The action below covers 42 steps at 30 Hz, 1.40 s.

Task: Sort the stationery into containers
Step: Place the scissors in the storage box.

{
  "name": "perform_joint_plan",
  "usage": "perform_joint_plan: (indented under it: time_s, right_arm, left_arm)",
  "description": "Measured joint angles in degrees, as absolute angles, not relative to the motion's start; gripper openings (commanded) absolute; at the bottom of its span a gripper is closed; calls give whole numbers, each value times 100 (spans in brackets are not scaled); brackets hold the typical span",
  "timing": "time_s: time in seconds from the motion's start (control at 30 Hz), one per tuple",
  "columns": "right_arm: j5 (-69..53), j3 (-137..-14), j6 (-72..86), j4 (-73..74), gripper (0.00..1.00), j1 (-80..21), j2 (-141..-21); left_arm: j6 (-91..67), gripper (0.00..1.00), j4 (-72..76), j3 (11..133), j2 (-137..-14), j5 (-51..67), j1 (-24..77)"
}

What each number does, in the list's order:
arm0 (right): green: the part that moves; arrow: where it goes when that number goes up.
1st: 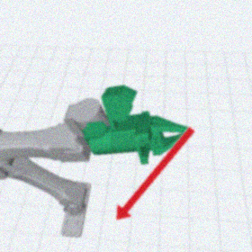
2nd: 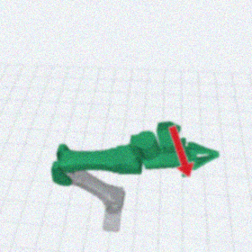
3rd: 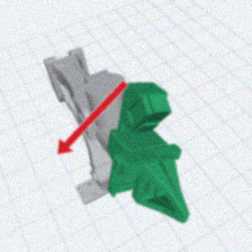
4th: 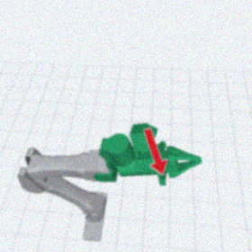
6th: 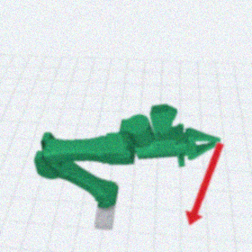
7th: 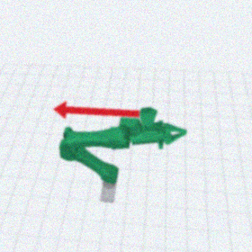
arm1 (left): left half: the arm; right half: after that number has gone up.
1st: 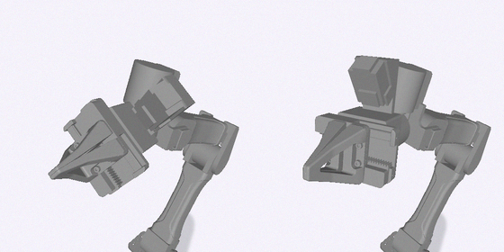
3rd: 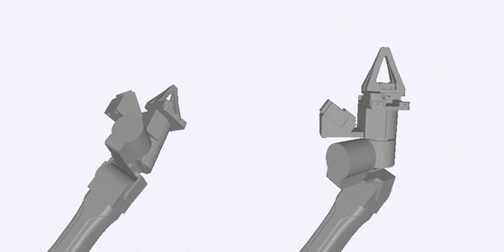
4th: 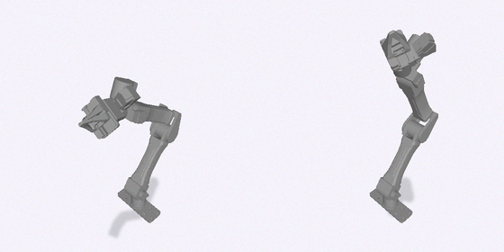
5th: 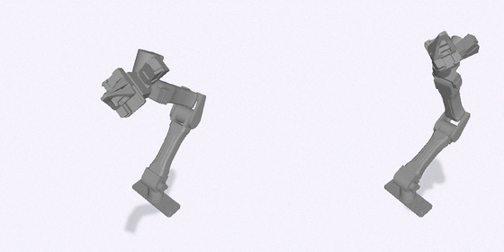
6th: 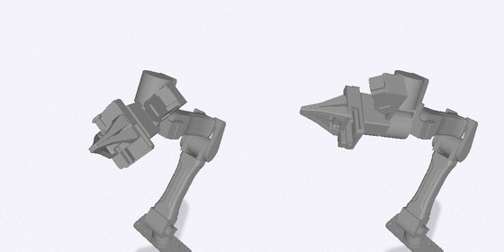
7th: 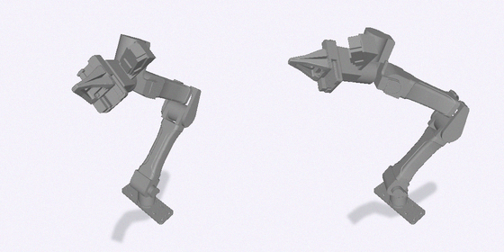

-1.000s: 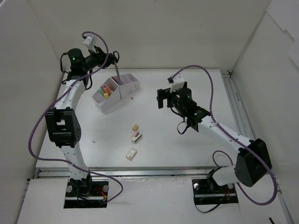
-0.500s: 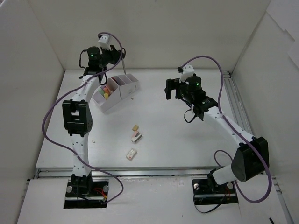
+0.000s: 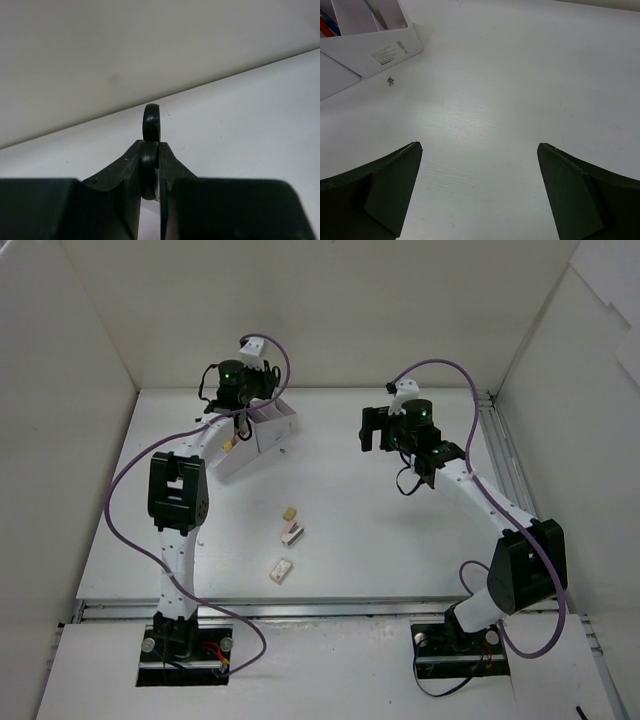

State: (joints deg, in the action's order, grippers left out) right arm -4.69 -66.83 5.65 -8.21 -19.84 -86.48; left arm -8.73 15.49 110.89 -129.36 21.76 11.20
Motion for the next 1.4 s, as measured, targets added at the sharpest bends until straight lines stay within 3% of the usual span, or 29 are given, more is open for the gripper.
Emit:
perform_joint_plan:
  time_s: [0.27,0.87,1.4]
  right_arm:
    - [-690,-6685,652,-794,98,-1979,-8746]
    - [-1057,-6775,775,-843,98,-1979,-8901]
    - [-1190,-6934,851,-799,98,-1986,-9183]
  left_arm:
    - [-945,0,1999,10248,-12650,1874,1114]
    - [-1269,0,2847,9913,-11874,1769,921]
    - [-1354,0,2665,9275,-11671,1584,827]
